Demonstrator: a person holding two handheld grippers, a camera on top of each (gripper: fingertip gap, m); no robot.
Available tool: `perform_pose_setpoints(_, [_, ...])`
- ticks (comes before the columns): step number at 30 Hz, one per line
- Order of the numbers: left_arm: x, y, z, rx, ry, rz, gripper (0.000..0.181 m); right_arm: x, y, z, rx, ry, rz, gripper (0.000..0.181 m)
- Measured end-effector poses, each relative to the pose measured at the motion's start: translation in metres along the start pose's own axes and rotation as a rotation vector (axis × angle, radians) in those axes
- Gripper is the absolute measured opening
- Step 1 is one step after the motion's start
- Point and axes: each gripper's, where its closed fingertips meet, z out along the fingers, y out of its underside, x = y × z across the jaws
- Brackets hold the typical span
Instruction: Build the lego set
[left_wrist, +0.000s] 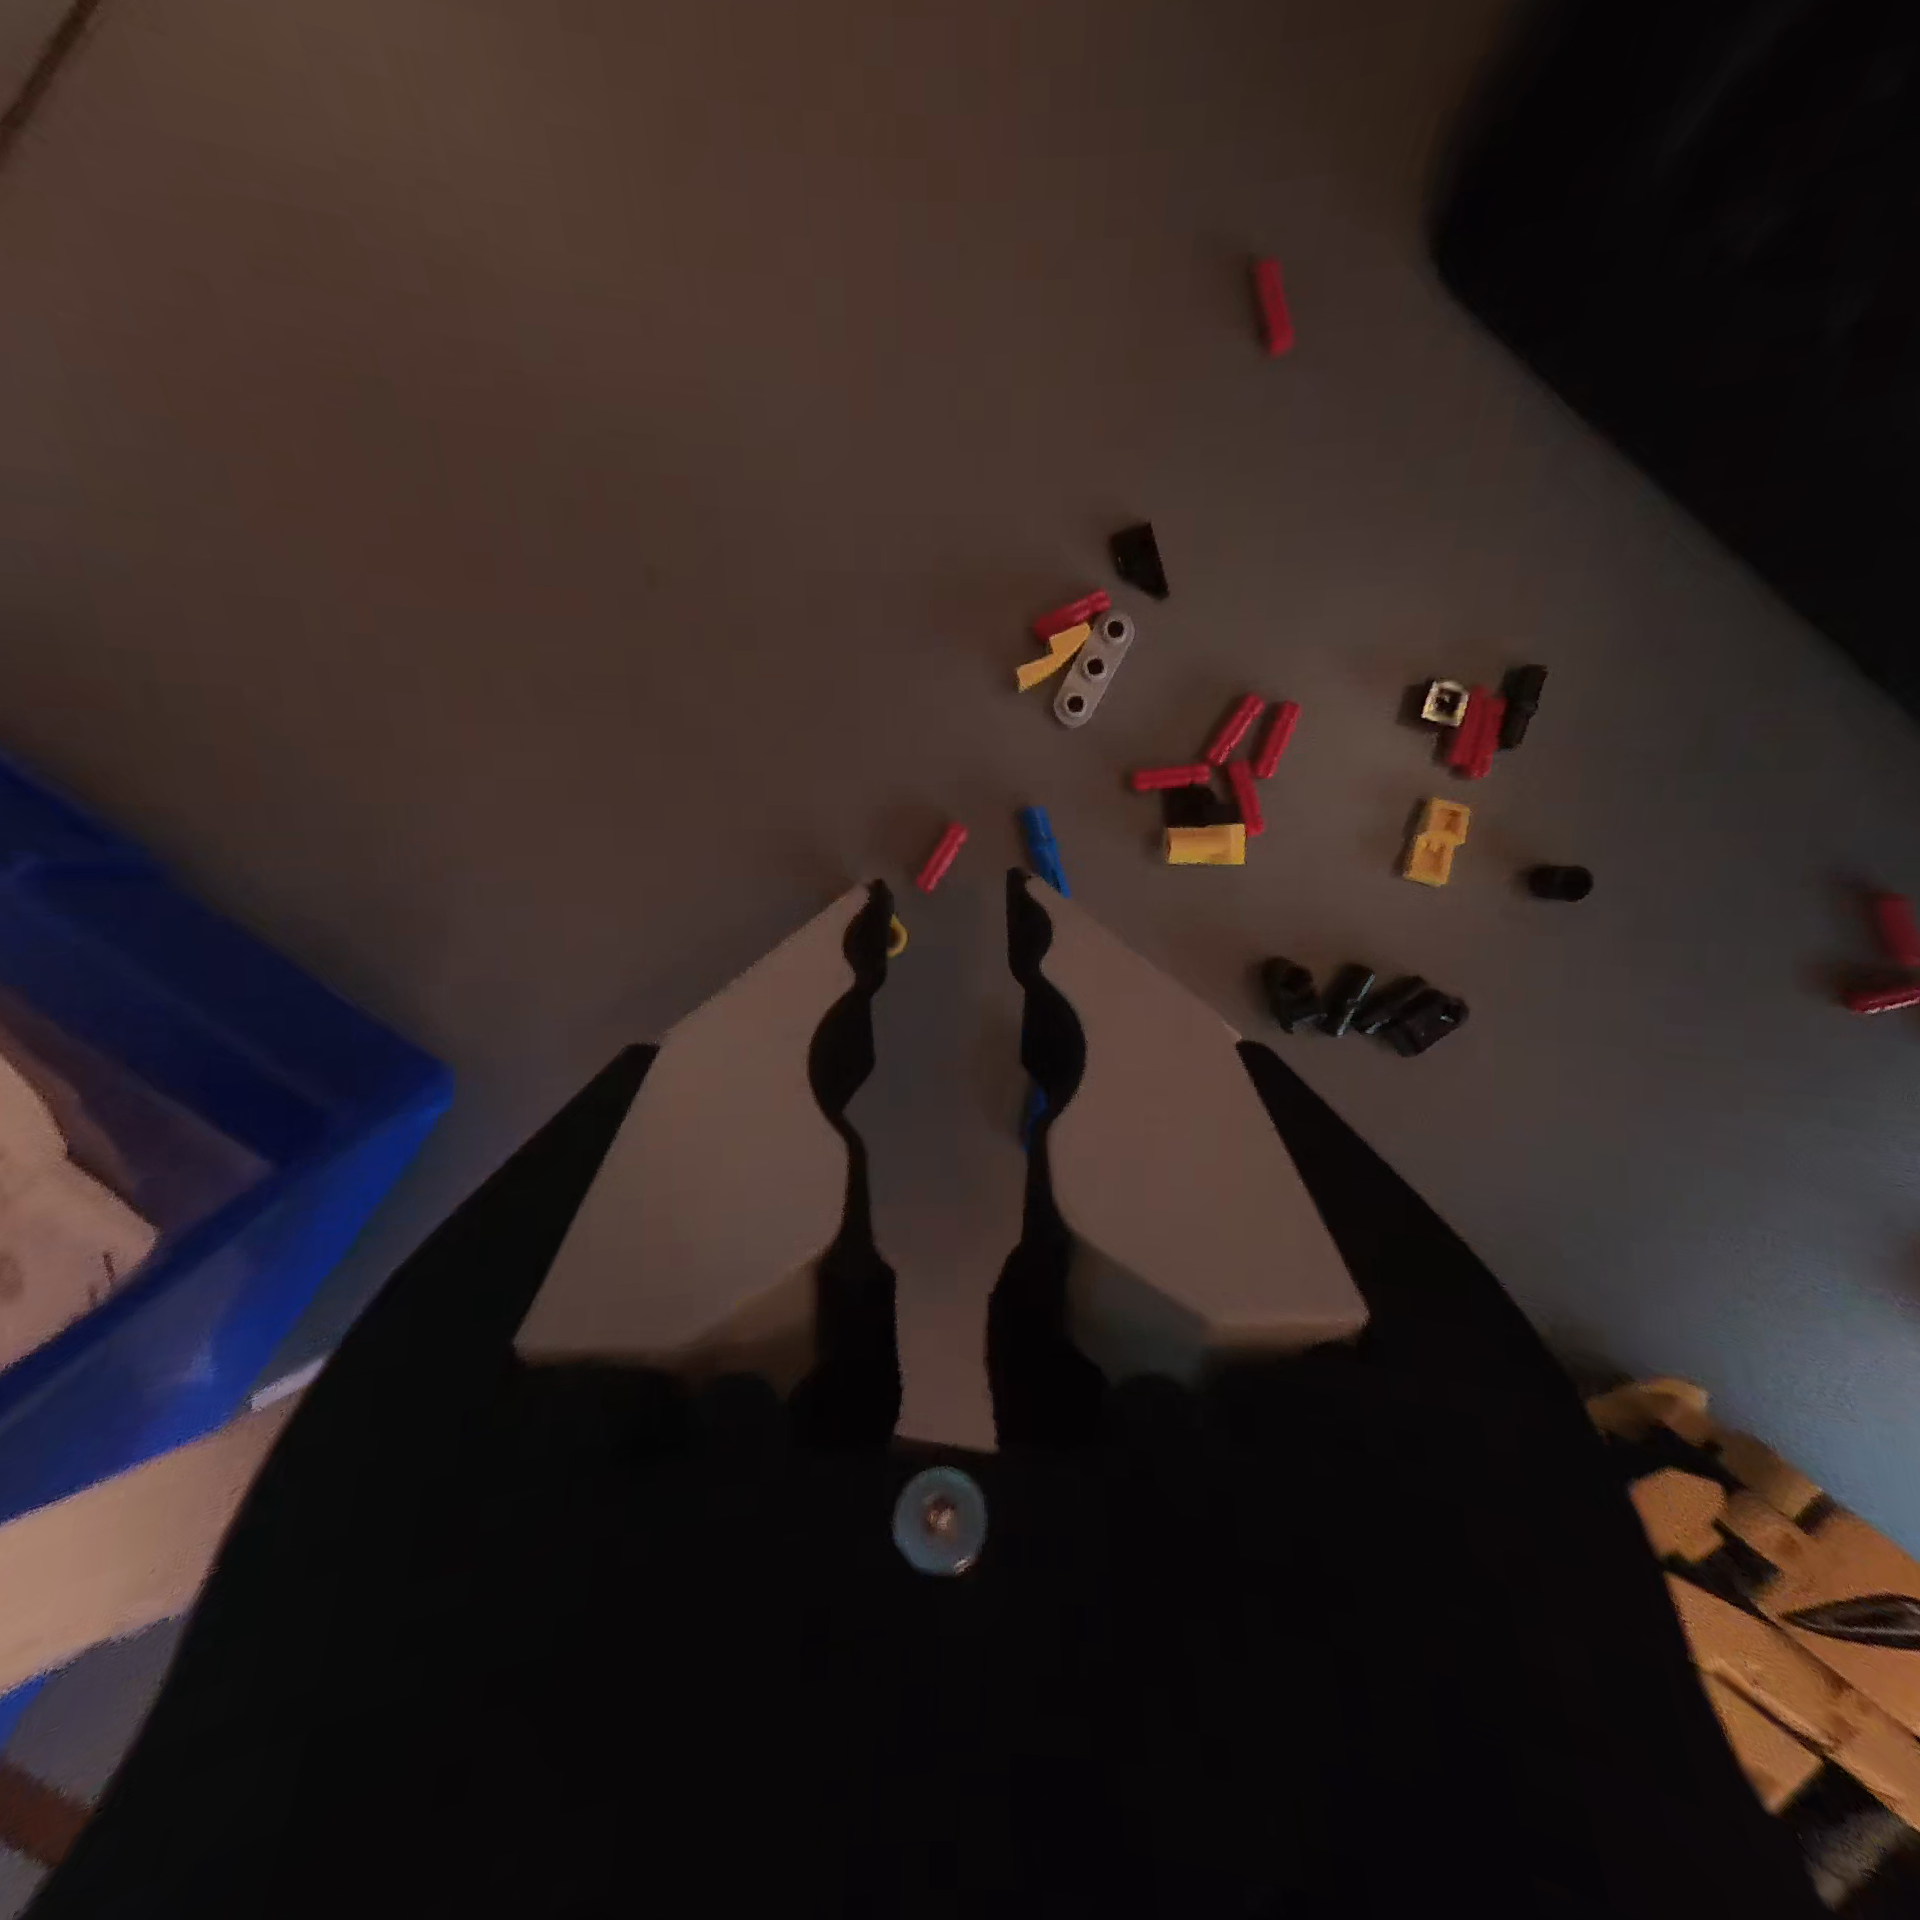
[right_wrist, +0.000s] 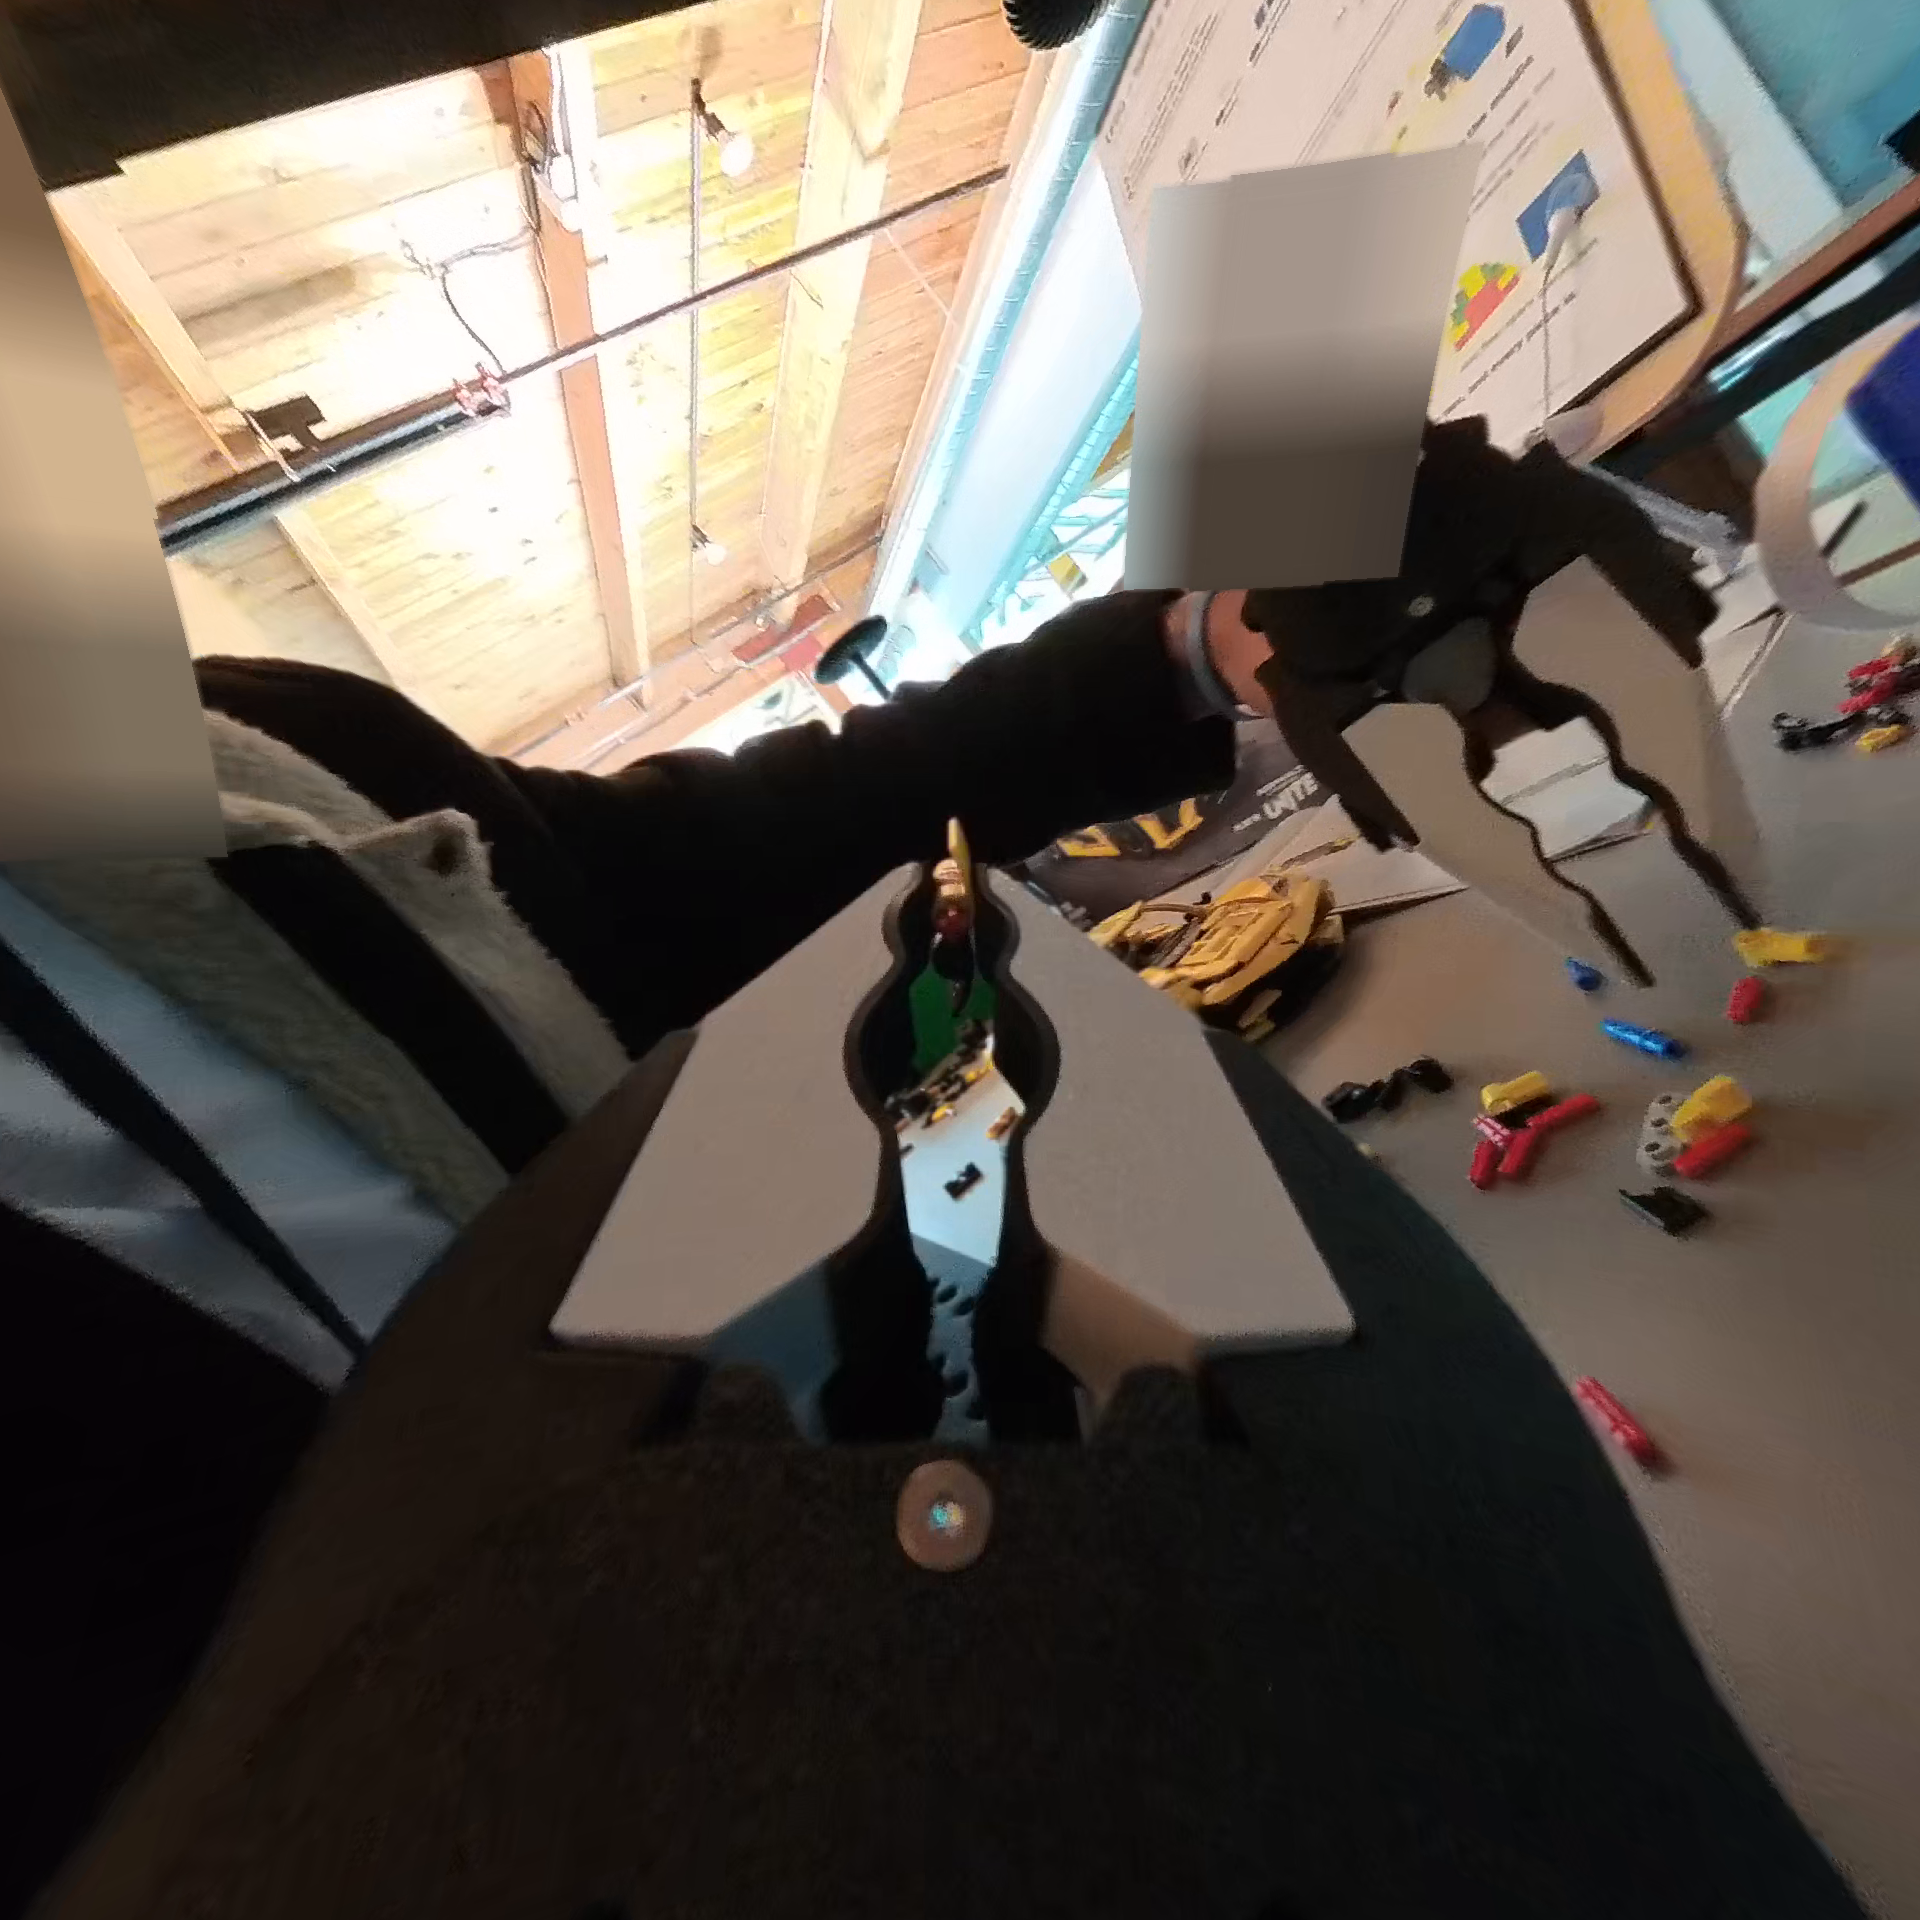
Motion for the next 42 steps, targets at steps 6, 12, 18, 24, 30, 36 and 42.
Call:
perform_pose_setpoints(6, [-0.001, 0.004, 0.01, -0.003, 0.013, 0.062, 0.021, 0.004, -0.003, -0.007, 0.024, -0.016, 0.044, 0.005])
perform_pose_setpoints(12, [0.001, 0.001, 0.013, 0.049, 0.022, 0.08, 0.007, 0.006, -0.001, -0.005, 0.019, -0.028, 0.066, 0.005])
perform_pose_setpoints(18, [0.001, 0.0, 0.014, 0.093, -0.019, 0.043, 0.003, 0.005, 0.001, -0.004, 0.011, -0.031, 0.065, 0.005])
perform_pose_setpoints(24, [0.004, -0.01, -0.002, 0.16, -0.208, -0.103, 0.002, 0.01, -0.002, -0.007, 0.02, 0.01, 0.038, 0.005])
perform_pose_setpoints(30, [0.078, -0.069, -0.104, 0.847, -0.292, -0.562, 0.002, 0.011, 0.011, 0.016, -0.102, 0.127, -0.09, 0.005])
perform_pose_setpoints(36, [0.175, -0.063, -0.164, 1.382, -0.212, -0.753, 0.002, -0.036, 0.035, 0.113, -0.286, -0.07, -0.134, 0.006])
perform_pose_setpoints(42, [0.231, -0.012, -0.193, 1.582, -0.302, -0.798, 0.001, -0.06, 0.085, 0.205, -0.489, -0.261, -0.089, 0.006])
